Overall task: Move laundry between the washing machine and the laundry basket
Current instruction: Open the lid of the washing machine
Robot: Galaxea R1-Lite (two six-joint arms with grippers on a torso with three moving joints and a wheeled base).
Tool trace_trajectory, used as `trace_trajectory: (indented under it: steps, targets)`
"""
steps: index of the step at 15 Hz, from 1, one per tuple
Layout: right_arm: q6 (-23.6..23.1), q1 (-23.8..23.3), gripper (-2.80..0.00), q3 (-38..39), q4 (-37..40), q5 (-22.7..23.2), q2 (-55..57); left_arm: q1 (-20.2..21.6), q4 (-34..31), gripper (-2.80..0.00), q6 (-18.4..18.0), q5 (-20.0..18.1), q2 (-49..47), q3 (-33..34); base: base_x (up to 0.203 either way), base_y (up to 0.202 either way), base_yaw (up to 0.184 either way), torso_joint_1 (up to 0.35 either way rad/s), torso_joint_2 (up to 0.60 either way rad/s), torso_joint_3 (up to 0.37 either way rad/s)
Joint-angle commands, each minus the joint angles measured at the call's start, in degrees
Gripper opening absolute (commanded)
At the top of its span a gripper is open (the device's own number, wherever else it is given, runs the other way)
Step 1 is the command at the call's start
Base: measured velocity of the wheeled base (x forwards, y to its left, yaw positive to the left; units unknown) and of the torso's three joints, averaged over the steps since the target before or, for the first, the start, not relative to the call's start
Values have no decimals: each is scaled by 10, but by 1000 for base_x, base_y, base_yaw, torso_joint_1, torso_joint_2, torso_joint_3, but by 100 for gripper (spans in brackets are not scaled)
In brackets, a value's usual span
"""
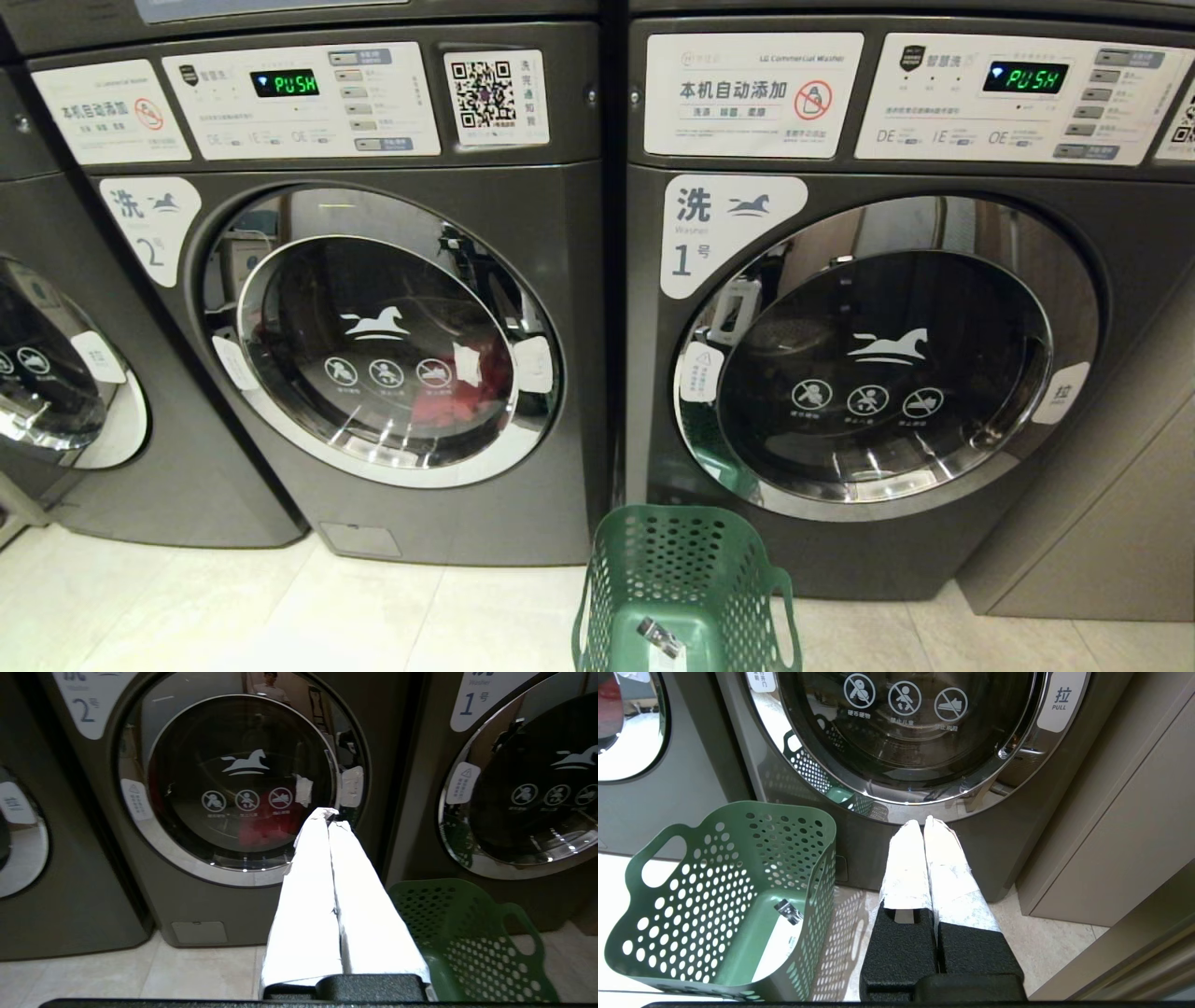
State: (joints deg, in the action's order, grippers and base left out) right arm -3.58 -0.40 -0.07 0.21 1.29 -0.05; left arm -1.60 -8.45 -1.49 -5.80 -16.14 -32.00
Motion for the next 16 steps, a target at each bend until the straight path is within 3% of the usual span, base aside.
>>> trace_trajectory:
  steps: [1, 2, 5, 10, 13, 16]
  targets:
    - [0, 0, -280, 0, 0, 0, 0, -5, 6, -280, 14, -11, -150, -42, 0, 0, 0, 0, 0, 0]
    - [0, 0, -280, 0, 0, 0, 0, -7, 21, 0, 30, -25, -212, -55, 0, 0, 0, 0, 0, 0]
    - [0, 0, -280, 0, 0, 0, 0, -11, 126, 0, 71, -88, -365, -57, 0, 0, 0, 0, 0, 0]
    - [0, 0, -280, 0, 0, 0, 0, -12, 444, 0, 83, -194, -623, -6, 0, 0, 0, 0, 0, 0]
    - [0, 1, -280, 0, 0, 0, 0, -10, 616, 0, 61, -257, -786, 3, 0, 0, 0, 0, 0, 0]
    - [0, 1, -280, 0, 0, 0, 0, -8, 726, 0, 5, -299, -920, -17, 0, 0, 0, 0, 0, 0]
